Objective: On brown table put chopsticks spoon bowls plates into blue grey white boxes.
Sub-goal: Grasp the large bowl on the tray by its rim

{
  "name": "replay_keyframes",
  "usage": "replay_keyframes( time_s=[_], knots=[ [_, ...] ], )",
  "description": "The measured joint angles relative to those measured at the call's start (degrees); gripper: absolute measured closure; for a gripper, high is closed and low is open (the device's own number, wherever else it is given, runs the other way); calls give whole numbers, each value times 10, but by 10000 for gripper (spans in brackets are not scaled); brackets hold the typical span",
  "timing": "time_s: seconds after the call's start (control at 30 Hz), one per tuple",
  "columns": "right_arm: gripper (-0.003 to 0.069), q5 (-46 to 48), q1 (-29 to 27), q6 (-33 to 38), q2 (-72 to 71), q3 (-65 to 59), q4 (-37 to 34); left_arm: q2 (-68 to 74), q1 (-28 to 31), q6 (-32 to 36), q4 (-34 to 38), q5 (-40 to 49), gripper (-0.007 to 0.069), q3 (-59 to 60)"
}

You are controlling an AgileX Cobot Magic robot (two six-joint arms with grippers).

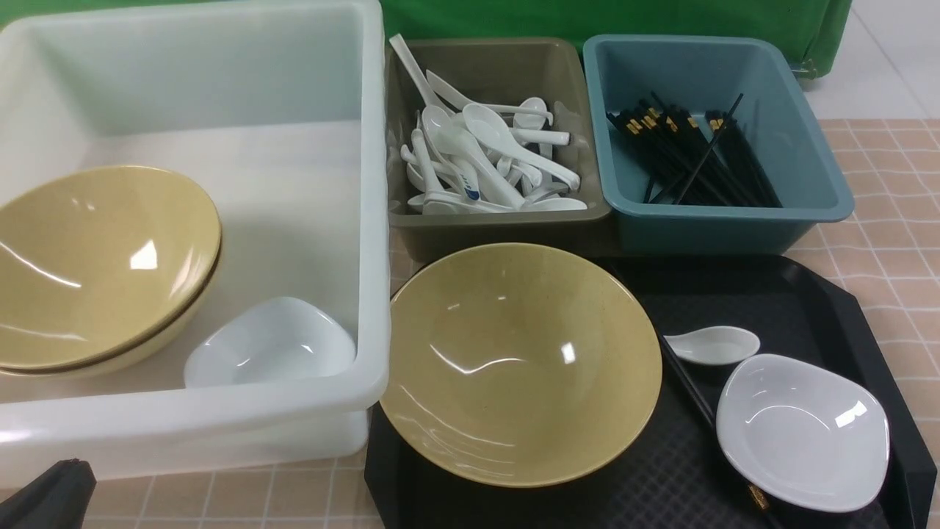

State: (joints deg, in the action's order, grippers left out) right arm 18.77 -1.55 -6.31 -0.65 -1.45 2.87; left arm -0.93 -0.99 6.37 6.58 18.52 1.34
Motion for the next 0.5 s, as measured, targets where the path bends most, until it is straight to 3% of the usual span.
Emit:
replay_keyframes(
  time_s=[0.13,0.23,0.5],
  knots=[
    [578,-14,0,0,0,-1,0,0,0,0,8,-14,620,1],
    [573,-79,0,0,0,-2,0,0,0,-2,20,-64,620,2],
    [563,-427,0,-22,0,-2,0,0,0,-2,27,-440,620,2]
  ],
)
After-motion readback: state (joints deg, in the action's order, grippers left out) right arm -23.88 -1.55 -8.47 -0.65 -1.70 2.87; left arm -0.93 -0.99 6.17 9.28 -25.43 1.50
